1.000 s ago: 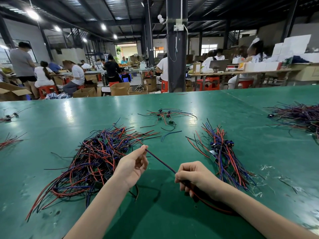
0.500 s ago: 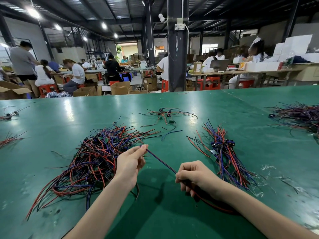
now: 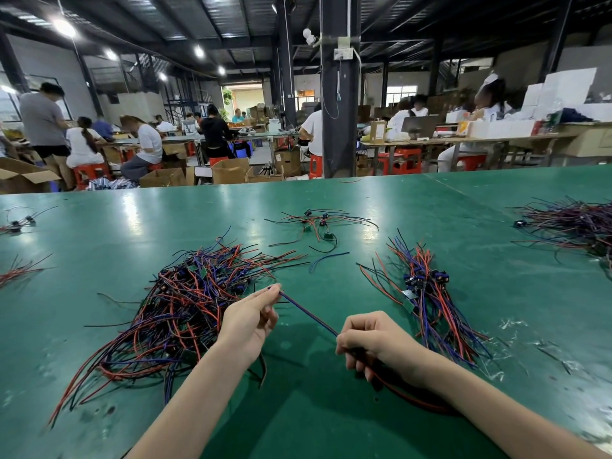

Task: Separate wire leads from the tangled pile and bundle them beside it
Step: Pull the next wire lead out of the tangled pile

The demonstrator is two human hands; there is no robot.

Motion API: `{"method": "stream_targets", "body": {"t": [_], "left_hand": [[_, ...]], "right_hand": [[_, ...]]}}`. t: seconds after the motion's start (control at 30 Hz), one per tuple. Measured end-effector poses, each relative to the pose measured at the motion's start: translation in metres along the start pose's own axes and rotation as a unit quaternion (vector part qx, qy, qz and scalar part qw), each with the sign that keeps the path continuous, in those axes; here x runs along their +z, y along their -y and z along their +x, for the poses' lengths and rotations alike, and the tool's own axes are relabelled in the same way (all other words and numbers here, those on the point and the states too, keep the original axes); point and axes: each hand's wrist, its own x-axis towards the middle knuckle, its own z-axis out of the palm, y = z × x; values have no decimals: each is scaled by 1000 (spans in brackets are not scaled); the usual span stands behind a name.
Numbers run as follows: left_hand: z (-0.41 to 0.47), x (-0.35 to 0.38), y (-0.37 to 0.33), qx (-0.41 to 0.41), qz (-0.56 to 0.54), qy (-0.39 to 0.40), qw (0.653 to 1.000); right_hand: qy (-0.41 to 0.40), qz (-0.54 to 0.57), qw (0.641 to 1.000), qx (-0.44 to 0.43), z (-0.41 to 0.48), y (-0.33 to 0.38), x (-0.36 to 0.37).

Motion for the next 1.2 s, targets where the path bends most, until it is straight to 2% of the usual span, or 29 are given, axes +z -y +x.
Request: {"method": "stream_targets", "body": {"t": [0.33, 0.8, 1.2], "left_hand": [[4, -2, 1, -62, -45, 6, 997], [5, -3, 1, 48, 57, 3, 997], [1, -1, 2, 81, 79, 10, 994]], "right_hand": [[5, 7, 1000, -2, 1, -3, 0], [-2, 7, 1000, 3, -1, 0, -1], [13, -10, 1000, 16, -2, 8, -4]]}}
